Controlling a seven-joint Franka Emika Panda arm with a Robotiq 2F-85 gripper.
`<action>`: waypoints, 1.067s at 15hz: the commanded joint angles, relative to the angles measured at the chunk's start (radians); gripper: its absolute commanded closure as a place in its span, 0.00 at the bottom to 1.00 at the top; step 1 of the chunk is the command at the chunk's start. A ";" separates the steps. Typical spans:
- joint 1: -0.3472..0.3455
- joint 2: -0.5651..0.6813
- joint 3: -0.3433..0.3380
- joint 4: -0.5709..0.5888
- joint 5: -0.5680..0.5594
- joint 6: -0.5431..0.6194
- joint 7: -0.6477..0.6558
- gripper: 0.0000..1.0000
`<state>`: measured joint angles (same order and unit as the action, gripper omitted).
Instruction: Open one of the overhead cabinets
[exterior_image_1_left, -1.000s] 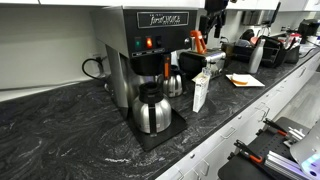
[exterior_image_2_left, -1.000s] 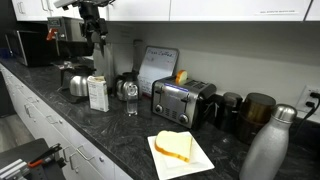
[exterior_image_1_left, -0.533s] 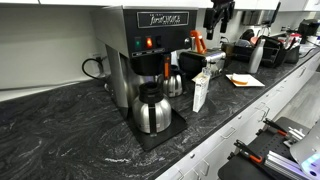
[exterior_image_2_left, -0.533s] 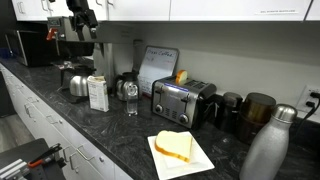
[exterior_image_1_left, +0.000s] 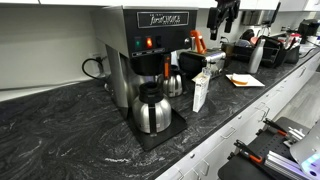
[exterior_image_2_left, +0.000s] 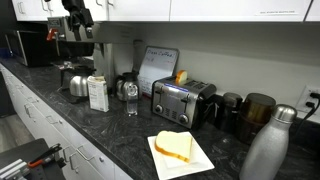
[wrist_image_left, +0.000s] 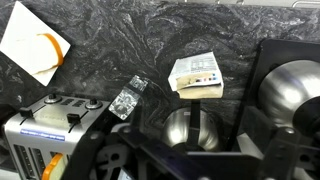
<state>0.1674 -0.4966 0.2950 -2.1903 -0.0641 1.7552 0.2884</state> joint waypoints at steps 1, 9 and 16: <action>0.003 0.002 -0.002 0.003 -0.001 -0.002 0.001 0.00; -0.007 -0.126 0.043 -0.036 -0.117 0.198 0.116 0.00; -0.039 -0.187 0.054 -0.074 -0.146 0.351 0.114 0.00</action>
<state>0.1440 -0.6823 0.3384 -2.2676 -0.2211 2.1074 0.4110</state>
